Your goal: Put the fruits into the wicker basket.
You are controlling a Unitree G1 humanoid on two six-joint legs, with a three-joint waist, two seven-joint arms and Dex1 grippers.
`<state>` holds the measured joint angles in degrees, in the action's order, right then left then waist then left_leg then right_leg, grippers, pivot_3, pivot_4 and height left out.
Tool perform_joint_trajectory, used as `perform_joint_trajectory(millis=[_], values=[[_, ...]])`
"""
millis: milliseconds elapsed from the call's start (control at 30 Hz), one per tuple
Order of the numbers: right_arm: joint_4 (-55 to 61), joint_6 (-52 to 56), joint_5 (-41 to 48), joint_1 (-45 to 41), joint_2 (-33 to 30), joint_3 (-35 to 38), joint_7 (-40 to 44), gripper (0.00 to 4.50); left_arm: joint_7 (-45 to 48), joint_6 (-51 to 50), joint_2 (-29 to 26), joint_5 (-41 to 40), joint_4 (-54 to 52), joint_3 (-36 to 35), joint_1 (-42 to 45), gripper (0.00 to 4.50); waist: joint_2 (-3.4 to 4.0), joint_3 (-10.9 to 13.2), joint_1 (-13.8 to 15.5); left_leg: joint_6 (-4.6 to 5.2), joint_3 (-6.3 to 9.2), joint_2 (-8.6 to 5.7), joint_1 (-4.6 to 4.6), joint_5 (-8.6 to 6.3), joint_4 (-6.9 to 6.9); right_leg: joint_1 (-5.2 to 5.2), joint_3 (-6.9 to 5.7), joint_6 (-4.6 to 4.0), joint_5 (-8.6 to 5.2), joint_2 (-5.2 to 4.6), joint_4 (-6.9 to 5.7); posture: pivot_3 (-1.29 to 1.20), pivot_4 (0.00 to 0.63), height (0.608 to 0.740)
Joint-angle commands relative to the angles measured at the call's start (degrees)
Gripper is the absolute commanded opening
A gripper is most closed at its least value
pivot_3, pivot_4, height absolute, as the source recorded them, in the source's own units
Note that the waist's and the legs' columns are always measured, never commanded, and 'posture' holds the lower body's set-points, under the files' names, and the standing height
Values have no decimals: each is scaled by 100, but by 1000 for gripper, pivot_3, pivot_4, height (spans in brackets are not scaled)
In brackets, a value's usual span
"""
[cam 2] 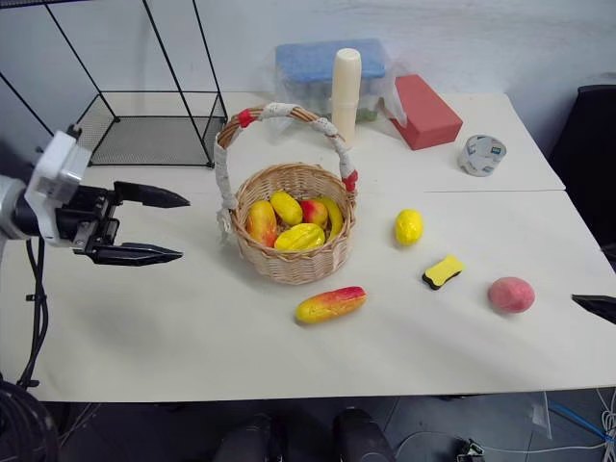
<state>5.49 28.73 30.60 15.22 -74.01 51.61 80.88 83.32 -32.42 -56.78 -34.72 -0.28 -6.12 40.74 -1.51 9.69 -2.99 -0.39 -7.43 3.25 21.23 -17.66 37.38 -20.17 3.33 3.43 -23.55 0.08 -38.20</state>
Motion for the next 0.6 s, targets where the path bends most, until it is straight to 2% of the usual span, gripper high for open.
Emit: perform_joint_trajectory(millis=[33,167,267,367,500,600], values=[[128,-990,-373,-784,-590,-1568,-88,4467,194,-227,337,-378,-607,392,593,4500,14,9,-3,1,0,0,7,0,14,-2,0,0,0,0,-6,0,150,740],[-155,-1770,-891,-1907,-831,-3237,117,4467,338,-149,581,-212,-689,782,896,4500,35,26,-7,2,2,1,10,-1,32,-5,1,2,1,1,-19,0,150,740],[-614,-2063,-1624,-3396,-329,-4672,230,4467,323,-204,805,-202,-635,973,1130,4500,40,37,-18,5,3,5,20,-3,56,-19,2,2,1,2,-41,0,150,740],[-1349,-2239,-2416,-4760,551,-5781,253,4467,339,-182,947,-221,-667,1047,1228,4500,47,53,-56,7,2,8,25,-4,74,-30,7,2,1,2,-64,0,150,740],[-2189,-2639,-3376,-5529,1004,-6498,99,4467,227,-178,986,-215,-699,993,1204,4500,67,67,-94,6,5,9,24,-4,79,-48,15,-5,-3,5,-97,0,150,740],[-2613,-2719,-3588,-5822,1252,-6720,130,4467,207,-121,944,-165,-741,962,1117,4500,68,68,-46,6,7,9,37,-4,90,-78,14,-14,-7,3,-126,0,150,740]])
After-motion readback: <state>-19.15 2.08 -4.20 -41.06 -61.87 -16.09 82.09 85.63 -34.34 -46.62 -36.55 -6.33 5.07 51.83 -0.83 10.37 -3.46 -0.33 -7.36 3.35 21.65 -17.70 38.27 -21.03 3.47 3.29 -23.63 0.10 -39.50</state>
